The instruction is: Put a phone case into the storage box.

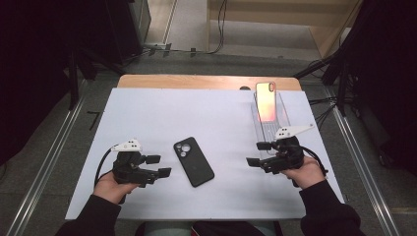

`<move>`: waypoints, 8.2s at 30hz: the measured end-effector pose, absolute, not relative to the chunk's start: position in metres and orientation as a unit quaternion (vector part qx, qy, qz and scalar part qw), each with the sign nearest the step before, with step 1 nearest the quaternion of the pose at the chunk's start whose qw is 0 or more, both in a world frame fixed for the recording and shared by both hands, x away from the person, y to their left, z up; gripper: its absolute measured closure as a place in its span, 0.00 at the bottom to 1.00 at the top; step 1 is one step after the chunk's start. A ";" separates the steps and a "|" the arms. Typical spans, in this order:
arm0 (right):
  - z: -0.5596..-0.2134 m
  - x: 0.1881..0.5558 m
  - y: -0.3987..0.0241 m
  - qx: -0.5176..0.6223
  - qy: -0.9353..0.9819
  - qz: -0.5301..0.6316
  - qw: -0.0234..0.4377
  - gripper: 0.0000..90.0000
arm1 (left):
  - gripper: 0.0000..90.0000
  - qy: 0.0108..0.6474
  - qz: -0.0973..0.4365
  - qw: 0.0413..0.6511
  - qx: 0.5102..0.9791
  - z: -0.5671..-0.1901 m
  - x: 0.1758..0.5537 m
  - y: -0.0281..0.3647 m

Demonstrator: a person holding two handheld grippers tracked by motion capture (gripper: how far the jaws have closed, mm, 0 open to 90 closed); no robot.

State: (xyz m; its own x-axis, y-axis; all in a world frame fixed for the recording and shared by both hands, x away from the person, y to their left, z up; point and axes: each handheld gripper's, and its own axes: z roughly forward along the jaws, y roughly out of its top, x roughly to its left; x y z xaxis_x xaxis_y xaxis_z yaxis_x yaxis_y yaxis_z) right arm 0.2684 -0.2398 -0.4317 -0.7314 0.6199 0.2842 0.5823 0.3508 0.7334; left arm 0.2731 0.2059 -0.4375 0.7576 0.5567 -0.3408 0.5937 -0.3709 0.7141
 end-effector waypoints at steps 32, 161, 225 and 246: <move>-0.449 0.249 -0.232 0.383 0.815 0.434 -0.011 0.18 | 0.31 0.351 -0.019 0.447 0.823 -0.444 0.255 0.216; -0.504 0.311 -0.028 0.444 0.841 0.297 0.084 0.06 | 0.31 0.379 -0.016 0.447 0.810 -0.445 0.252 0.227; -0.460 0.305 -0.081 0.451 0.802 0.384 0.080 0.15 | 0.31 0.385 -0.038 0.446 0.807 -0.444 0.256 0.221; -0.453 0.290 -0.121 0.472 0.785 0.397 0.067 0.14 | 0.31 0.381 -0.075 0.448 0.806 -0.442 0.275 0.186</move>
